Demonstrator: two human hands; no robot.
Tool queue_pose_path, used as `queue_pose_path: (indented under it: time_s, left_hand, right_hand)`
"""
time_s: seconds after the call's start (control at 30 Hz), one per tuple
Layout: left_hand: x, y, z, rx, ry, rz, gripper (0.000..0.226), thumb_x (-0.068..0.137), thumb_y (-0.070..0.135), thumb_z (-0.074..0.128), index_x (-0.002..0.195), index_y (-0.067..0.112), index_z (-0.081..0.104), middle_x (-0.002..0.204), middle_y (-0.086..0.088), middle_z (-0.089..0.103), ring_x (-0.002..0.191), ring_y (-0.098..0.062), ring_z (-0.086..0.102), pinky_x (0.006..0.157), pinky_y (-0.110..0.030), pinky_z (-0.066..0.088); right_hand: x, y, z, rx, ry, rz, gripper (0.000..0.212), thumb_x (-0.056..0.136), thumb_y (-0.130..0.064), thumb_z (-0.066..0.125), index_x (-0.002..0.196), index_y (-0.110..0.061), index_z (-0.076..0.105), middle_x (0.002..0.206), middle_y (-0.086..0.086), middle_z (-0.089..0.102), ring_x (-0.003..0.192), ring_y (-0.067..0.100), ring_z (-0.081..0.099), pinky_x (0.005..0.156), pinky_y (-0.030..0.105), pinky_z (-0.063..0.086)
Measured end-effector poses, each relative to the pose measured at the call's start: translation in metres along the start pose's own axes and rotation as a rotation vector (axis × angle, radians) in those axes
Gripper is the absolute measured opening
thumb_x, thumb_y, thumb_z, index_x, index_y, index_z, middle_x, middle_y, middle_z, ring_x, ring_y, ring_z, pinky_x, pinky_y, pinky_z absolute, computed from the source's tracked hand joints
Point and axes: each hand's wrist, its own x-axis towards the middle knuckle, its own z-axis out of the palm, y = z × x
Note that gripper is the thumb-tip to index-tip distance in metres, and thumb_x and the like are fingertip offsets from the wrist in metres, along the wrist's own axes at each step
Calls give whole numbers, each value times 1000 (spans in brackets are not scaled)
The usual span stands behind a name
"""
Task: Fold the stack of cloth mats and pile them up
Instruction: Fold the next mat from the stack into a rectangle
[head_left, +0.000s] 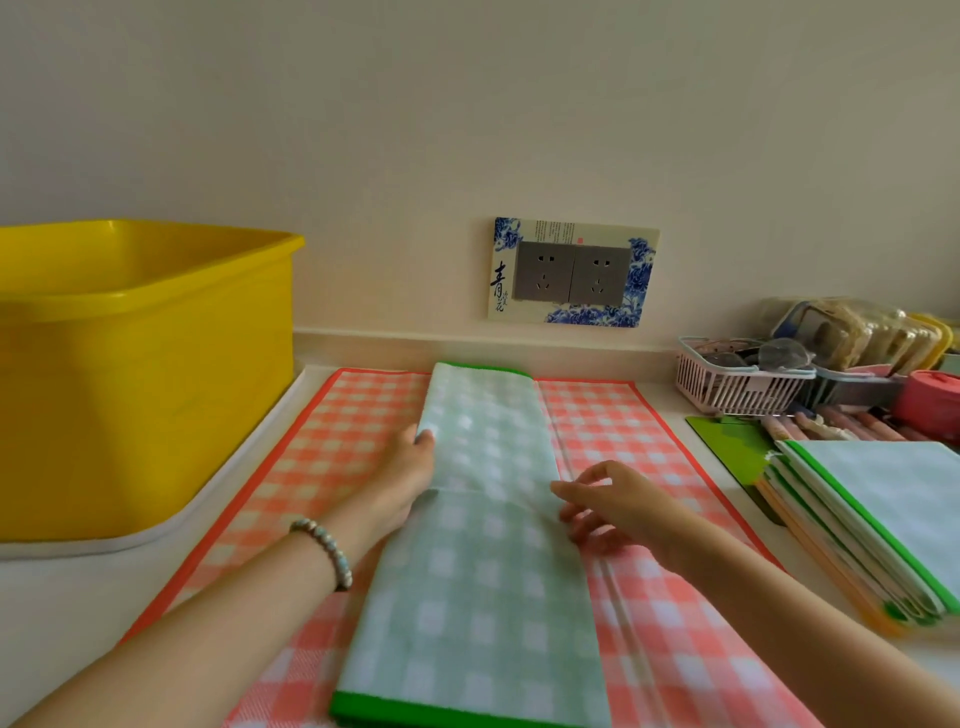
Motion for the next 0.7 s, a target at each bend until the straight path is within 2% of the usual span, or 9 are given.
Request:
queue_pose_path:
  time_s: [0.1,0.17,0.23,0.33,0.43,0.47,0.53,0.6,0.7]
  left_hand:
    - [-5,-4,3,-26,24,-103,42,104,24,27,141,7,38,141,-12,45,126,-26,44,106,-41,37]
    - [-8,-7,5,-22,23,-138,43,104,25,26,143,9,35,143,-11,42,130,-26,41,109,-43,33]
    - [-12,-7,5,-1,39,-140,42,104,24,26,141,8,36,140,-12,45,126,-27,45,106,-41,37]
    - [-19,-3,1,55,52,-83,43,101,20,38,141,9,31,133,-10,49,105,-22,52,82,-34,46]
    - [-26,-2,-13,144,-19,24,70,94,15,55,149,17,12,144,-5,37,113,-20,51,78,-29,46]
    - [-31,-2,-19,202,-60,101,74,91,14,59,149,18,13,144,-2,35,116,-18,50,79,-23,45]
    - [-44,-5,-31,384,-133,316,67,86,13,66,142,19,32,134,5,39,107,-6,50,79,-9,39]
    - [-57,-9,-43,590,-222,504,45,82,21,71,121,32,52,121,13,47,102,0,48,85,-13,37]
    - [-75,-15,-58,746,-427,560,23,84,34,68,100,46,58,102,26,53,95,8,50,83,-14,39]
  right_hand:
    - [1,7,-8,-127,73,-1,47,75,-42,74,103,-13,50,92,11,68,66,19,64,58,30,54]
    - [0,10,-12,-115,54,16,48,72,-44,76,101,-14,52,85,10,69,62,18,63,58,30,54]
    - [-2,12,-13,-97,32,27,47,70,-39,80,99,-14,54,73,8,67,50,15,59,48,25,50]
    - [-5,16,-12,-82,34,-14,41,70,-27,82,95,-14,53,63,5,64,37,11,54,38,18,42]
    - [-10,19,-11,-26,31,-66,40,71,-20,81,95,-11,50,69,6,65,37,11,55,37,19,43]
    - [-12,20,-11,-16,30,-77,39,72,-19,80,95,-10,50,68,6,65,38,12,56,38,20,43]
    - [-15,21,-10,-27,34,-98,37,73,-16,79,94,-10,49,65,6,65,37,11,56,37,20,44]
    - [-16,23,-10,-80,38,-120,35,74,-16,78,92,-10,49,63,6,65,38,11,56,38,21,45]
    - [-18,23,-11,-157,38,-165,29,77,-18,76,90,-13,51,61,3,64,37,10,55,38,19,43]
